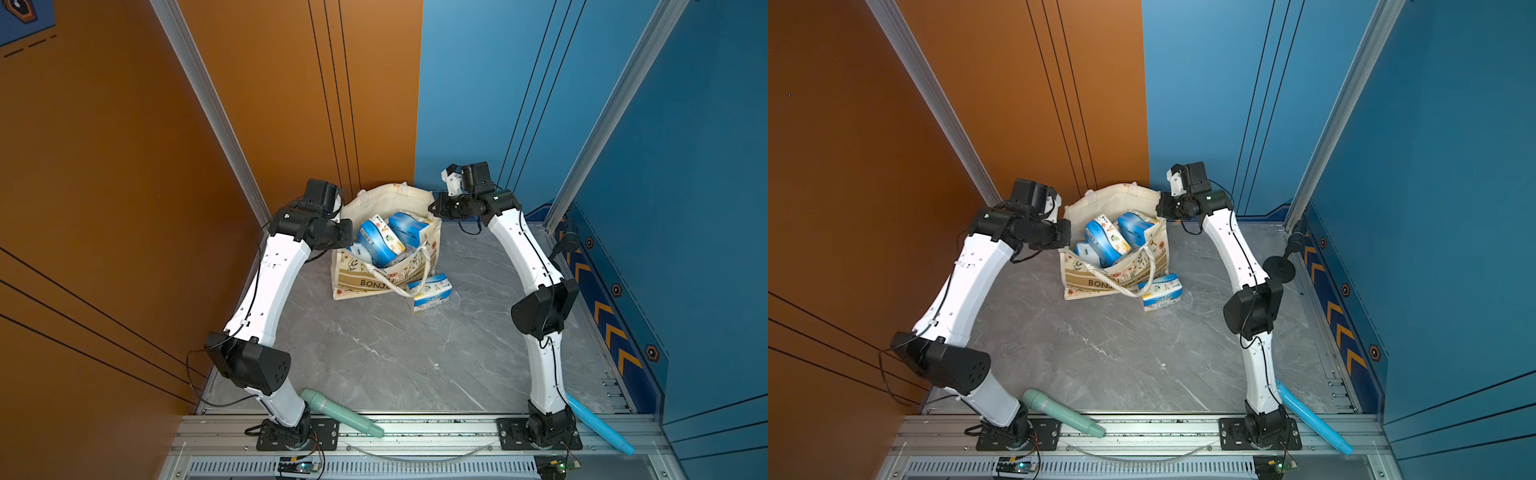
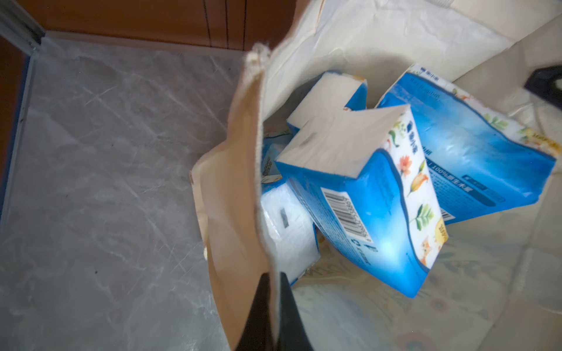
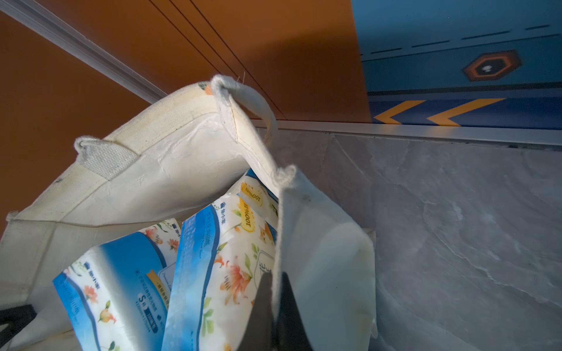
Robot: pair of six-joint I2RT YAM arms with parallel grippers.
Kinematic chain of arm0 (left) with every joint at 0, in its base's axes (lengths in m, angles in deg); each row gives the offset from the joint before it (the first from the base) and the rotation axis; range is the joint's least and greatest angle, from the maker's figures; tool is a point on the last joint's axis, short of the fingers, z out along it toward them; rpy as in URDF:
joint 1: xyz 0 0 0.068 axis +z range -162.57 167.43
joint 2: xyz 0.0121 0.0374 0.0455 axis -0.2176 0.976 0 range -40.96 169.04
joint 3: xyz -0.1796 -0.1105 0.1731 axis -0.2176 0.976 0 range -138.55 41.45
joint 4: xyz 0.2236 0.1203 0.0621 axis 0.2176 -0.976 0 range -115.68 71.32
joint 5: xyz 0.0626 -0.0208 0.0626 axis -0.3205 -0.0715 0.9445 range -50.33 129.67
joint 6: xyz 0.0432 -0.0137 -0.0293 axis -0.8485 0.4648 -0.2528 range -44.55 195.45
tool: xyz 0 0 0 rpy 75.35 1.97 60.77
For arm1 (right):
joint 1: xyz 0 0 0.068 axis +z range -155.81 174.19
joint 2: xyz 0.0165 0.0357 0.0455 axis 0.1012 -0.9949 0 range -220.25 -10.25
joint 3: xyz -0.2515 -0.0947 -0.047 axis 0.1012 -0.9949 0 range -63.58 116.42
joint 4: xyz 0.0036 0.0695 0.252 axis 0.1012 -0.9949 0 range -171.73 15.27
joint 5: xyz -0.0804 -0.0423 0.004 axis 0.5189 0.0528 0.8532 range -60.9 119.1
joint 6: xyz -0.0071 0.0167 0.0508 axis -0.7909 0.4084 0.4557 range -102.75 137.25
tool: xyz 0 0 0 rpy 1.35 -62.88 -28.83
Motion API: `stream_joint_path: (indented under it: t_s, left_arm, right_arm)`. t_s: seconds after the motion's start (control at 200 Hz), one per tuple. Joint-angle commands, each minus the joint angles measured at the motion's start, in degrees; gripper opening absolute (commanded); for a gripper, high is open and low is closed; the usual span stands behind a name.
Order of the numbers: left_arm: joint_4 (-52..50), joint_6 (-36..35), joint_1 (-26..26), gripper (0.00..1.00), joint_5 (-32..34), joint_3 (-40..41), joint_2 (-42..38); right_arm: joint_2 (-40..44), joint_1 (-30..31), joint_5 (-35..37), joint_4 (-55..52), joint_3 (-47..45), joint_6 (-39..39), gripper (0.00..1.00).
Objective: Put tissues into the canvas bag
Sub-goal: Adjust the canvas bag at the center of the board.
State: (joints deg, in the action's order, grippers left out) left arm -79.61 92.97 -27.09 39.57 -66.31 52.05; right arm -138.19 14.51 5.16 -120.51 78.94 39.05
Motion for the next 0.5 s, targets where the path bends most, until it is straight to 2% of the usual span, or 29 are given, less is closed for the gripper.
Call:
stream_joint_path:
  t_s: [0.0, 0.125, 0.26, 0.37, 0.496]
  left_arm:
    - [2.6, 0.4, -2.3, 0.00, -1.7, 5.0, -4.9]
    - [2.6, 1.8, -5.8, 0.00, -3.7, 9.0, -7.3]
    - [2.7, 1.9, -8.1, 0.00, -11.4, 8.5, -7.6]
    - [2.7, 2.0, -7.0, 0.00, -12.0, 8.4, -7.5]
    - [5.3, 2.6, -2.1, 0.00, -16.0, 10.1, -6.7]
  right_arm:
    - [0.8, 0.6, -1.3, 13.7, 4.7, 1.4, 0.00]
    - [-1.5, 1.2, -1.5, 17.8, 6.6, 2.2, 0.00]
    - [-4.0, 2.2, -2.3, 23.7, 6.7, 3.1, 0.00]
    - [-7.3, 2.6, -2.9, 25.9, 8.0, 5.1, 0.00]
    - [-10.6, 3.1, -3.4, 27.1, 8.7, 6.8, 0.00]
